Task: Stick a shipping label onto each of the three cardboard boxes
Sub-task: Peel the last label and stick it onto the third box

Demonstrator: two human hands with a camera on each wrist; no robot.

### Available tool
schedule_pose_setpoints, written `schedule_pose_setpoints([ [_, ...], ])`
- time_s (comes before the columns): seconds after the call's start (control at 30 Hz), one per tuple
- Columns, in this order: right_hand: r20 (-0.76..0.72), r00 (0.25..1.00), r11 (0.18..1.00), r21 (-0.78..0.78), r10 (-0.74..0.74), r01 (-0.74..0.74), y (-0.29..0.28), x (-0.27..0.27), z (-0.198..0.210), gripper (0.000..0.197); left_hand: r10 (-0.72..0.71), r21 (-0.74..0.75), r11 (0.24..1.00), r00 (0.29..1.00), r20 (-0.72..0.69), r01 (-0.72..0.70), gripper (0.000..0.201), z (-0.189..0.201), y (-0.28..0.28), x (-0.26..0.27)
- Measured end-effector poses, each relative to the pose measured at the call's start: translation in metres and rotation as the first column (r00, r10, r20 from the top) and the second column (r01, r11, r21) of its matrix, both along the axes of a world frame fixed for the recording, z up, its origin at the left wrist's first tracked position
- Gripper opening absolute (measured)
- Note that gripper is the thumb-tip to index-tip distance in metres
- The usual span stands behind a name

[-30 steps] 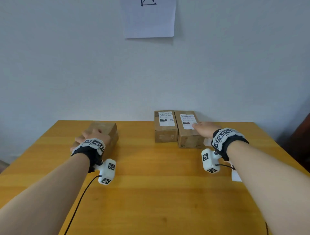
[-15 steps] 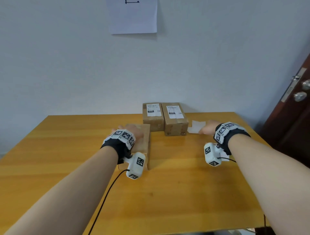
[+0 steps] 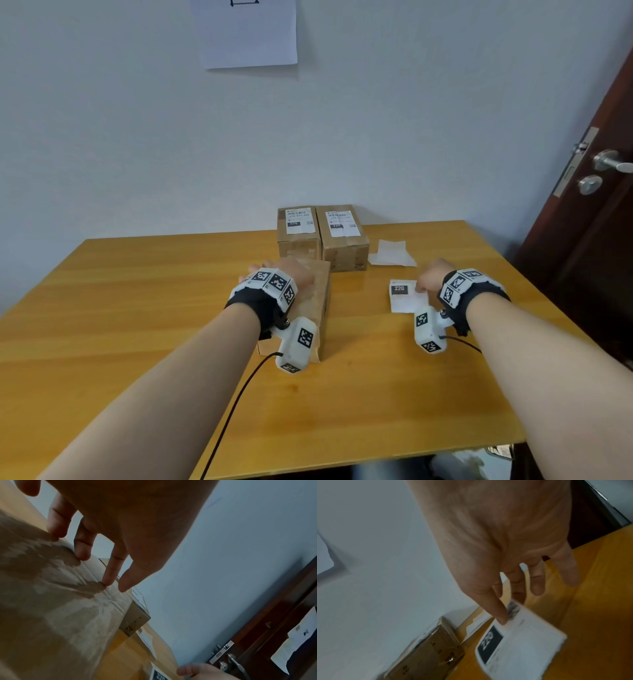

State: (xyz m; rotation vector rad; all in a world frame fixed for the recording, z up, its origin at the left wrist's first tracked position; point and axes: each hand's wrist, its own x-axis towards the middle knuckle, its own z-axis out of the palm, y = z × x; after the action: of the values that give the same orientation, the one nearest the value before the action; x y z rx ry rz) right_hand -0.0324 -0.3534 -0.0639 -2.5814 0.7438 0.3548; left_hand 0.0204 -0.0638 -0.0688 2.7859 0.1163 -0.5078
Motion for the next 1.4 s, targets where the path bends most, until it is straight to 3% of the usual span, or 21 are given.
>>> schedule_pose_setpoints([
  [0.13,0.306,0.946,0.953,0.302,-0.105,0.008,0.013,0.013,0.006,0.028,-0.065,-0.171,0.983,0.998,-0.010,0.062,0.027,0.021,0.000,-0.019],
  [0.23,0.490,0.857,0.883,0.459,-0.160,-0.098,0.040,0.021,0.027,0.031,-0.081,-0.230,0.970,0.997,0.020,0.083,0.021,0.032,0.006,-0.025],
  [0.3,0.573,0.807,0.833,0.510,-0.142,-0.215,0.060,0.027,0.042,0.033,-0.050,-0.379,0.923,0.996,0.067,0.072,0.014,0.040,0.010,-0.024],
  [0.43,0.647,0.758,0.706,0.573,-0.076,-0.418,0.102,0.034,0.067,0.040,0.080,-0.687,0.724,0.983,0.162,0.054,0.036,0.064,0.022,-0.027],
  [0.6,0.668,0.744,0.603,0.608,-0.036,-0.516,0.141,0.037,0.082,0.049,0.295,-0.941,0.316,0.955,-0.024,-0.121,0.035,0.073,0.043,-0.019],
  [0.7,0.605,0.796,0.553,0.675,-0.037,-0.488,0.152,0.038,0.082,0.049,0.398,-0.978,0.190,0.917,0.001,-0.082,0.042,0.074,0.054,-0.012],
  [0.8,0.537,0.841,0.581,0.661,0.074,-0.474,0.158,0.036,0.080,0.036,0.446,-0.991,0.126,0.895,0.009,-0.053,0.044,0.077,0.064,-0.010],
  [0.87,0.530,0.844,0.626,0.630,0.086,-0.459,0.160,0.035,0.080,0.025,0.485,-0.990,0.129,0.874,0.015,-0.055,0.044,0.076,0.068,-0.007],
  [0.9,0.536,0.841,0.647,0.617,0.071,-0.448,0.161,0.035,0.081,0.022,0.528,-0.983,0.174,0.848,0.044,-0.057,0.044,0.075,0.069,-0.006],
  [0.97,0.560,0.827,0.684,0.587,0.043,-0.433,0.164,0.036,0.084,0.017,0.589,-0.932,0.363,0.779,0.213,-0.020,0.037,0.077,0.071,-0.005],
  [1.0,0.576,0.817,0.697,0.571,0.037,-0.434,0.166,0.036,0.086,0.016,0.557,-0.900,0.434,0.771,0.308,0.046,0.027,0.080,0.070,-0.006],
  [1.07,0.607,0.793,0.704,0.544,0.044,-0.456,0.171,0.037,0.090,0.015,0.410,-0.844,0.494,0.801,0.436,0.206,0.006,0.088,0.064,-0.011],
  [1.13,0.626,0.774,0.678,0.531,0.090,-0.508,0.176,0.036,0.095,0.012,0.305,-0.800,0.528,0.815,0.492,0.285,0.010,0.092,0.057,-0.014],
  [1.23,0.639,0.751,0.619,0.524,0.170,-0.585,0.184,0.030,0.100,0.007,0.282,-0.785,0.536,0.811,0.512,0.310,0.014,0.091,0.051,-0.015],
  [1.4,0.672,0.723,0.539,0.554,0.161,-0.635,0.188,0.024,0.101,0.019,0.325,-0.883,0.406,0.866,0.380,0.235,0.018,0.090,0.054,-0.014],
])
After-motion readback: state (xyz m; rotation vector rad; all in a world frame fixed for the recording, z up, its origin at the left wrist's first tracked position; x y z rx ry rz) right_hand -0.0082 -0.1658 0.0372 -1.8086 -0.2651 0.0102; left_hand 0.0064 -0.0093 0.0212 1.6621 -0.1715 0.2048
